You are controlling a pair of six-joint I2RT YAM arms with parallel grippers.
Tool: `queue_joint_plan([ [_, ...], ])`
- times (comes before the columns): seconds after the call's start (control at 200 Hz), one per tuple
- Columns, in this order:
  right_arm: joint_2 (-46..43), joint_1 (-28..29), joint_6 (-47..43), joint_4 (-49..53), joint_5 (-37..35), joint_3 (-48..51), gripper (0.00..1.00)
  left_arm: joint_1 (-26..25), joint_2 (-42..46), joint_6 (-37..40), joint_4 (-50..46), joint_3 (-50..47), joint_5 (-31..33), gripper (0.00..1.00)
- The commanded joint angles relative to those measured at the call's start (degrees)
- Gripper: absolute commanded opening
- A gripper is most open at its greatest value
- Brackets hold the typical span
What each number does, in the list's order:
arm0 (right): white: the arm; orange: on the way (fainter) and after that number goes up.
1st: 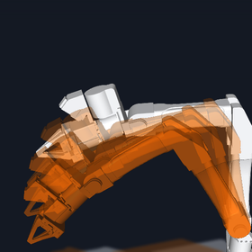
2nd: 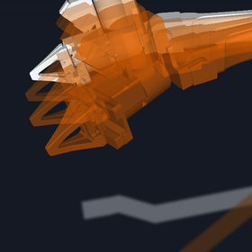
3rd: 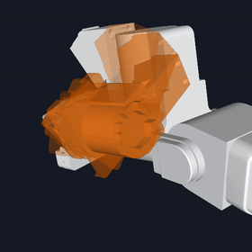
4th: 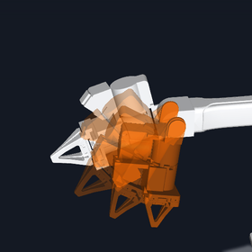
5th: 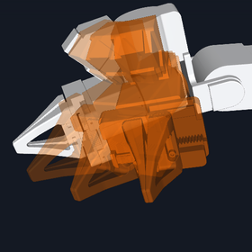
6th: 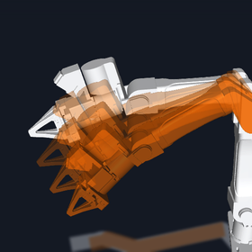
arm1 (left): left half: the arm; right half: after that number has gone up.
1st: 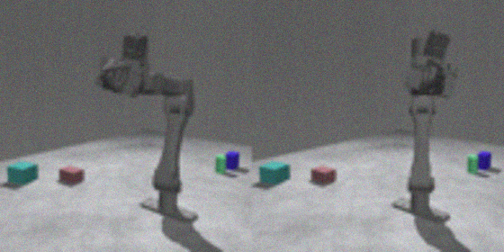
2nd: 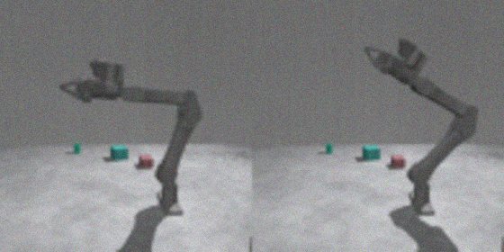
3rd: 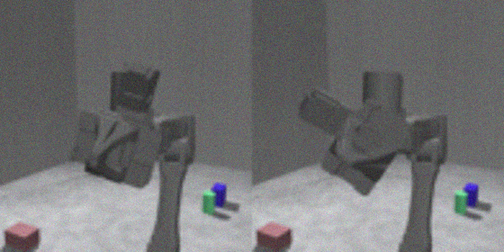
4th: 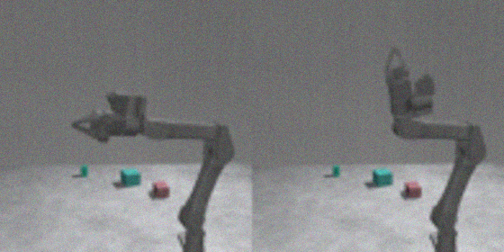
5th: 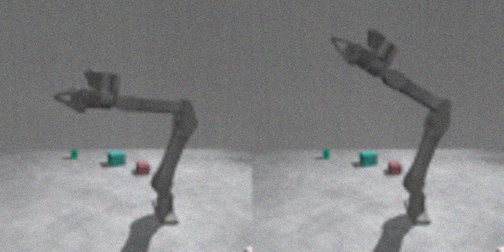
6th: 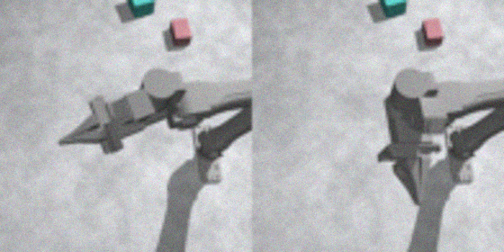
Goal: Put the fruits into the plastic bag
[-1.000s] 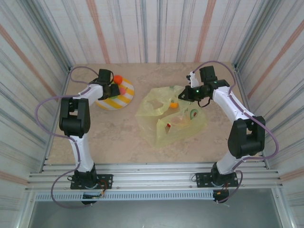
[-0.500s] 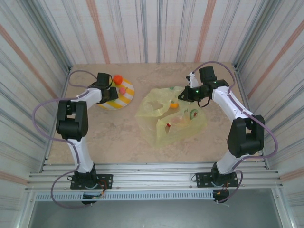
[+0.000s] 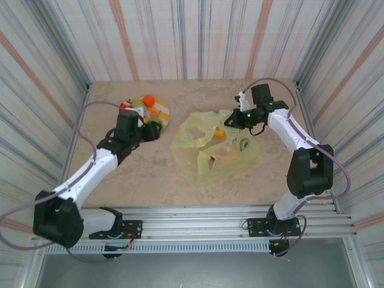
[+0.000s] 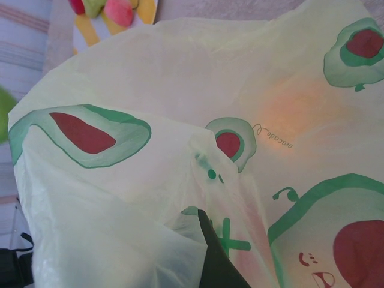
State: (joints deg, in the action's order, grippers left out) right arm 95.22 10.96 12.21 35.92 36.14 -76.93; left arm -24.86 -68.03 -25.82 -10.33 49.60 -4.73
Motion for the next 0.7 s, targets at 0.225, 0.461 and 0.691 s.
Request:
queue_joint_plan([
  [0.225, 0.63, 0.16, 2.29, -0.68, 1.91, -1.23, 0.0, -18.21, -5.94, -2.83, 4.06, -2.4, -5.77, 0.54],
  [0.461, 0.61, 0.29, 1.68, 0.99, 4.09, -2.08, 0.0, -18.73, -16.28, 0.08, 1.91, 2.57, -2.47, 0.54],
  [0.691, 0.74, 1.17, 2.79, -0.25, 7.05, -1.82, 0.0, -19.97, -27.84, 0.26, 8.02, 9.08, -5.48, 0.55],
])
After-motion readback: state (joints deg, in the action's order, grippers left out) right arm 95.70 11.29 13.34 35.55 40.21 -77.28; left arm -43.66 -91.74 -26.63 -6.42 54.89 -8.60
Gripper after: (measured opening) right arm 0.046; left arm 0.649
